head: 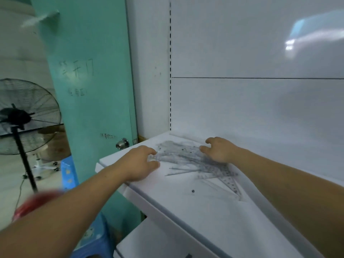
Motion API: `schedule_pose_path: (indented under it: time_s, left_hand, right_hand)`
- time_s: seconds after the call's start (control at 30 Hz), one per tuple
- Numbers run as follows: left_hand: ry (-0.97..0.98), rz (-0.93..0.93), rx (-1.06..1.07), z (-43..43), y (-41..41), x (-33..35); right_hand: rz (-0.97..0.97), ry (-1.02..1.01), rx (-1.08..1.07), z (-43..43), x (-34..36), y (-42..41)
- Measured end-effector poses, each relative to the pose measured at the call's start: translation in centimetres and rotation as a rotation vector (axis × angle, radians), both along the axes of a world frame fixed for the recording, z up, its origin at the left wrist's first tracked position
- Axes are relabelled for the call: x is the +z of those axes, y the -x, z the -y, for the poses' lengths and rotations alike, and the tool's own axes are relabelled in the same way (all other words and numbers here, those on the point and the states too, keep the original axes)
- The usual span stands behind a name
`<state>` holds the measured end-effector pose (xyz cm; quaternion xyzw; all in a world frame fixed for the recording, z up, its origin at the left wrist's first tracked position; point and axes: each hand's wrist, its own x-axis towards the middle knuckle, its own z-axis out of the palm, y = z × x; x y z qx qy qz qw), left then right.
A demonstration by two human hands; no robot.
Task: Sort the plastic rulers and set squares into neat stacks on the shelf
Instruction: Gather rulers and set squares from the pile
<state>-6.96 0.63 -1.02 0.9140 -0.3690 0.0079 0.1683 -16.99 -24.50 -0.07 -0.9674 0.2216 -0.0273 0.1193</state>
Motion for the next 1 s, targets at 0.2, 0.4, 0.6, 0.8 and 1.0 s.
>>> schedule_pose_path:
  time_s: [0.2, 0.4, 0.6, 0.8, 1.0]
  left_hand:
    - [-0.019, -0.039, -0.069, 4.2, -6.8, 0.9]
    - [-0.029, -0.081, -0.223, 8.8, -12.7, 1.2]
    - [-0.193, -0.1, -0.409, 12.0, -16.0, 0.2]
    - [-0.201, 0.0, -0.51, 13.0, -17.4, 0.1]
    - [-0.174, -0.042, -0.53, 12.9, -17.6, 0.4]
  right_hand:
    - [-0.091, 0.033, -0.084, 2.6, -0.5, -5.1]
    - [-0.076, 0.031, -0.051, 2.1, 0.2, -6.8]
    - [-0.073, 0.034, -0.212, 0.9, 0.4, -6.3]
    - [-0.013, -0.003, -0.417, -0.9, 0.1, -6.3]
    - [0.118, -0.144, -0.517, -1.3, 0.6, -5.9]
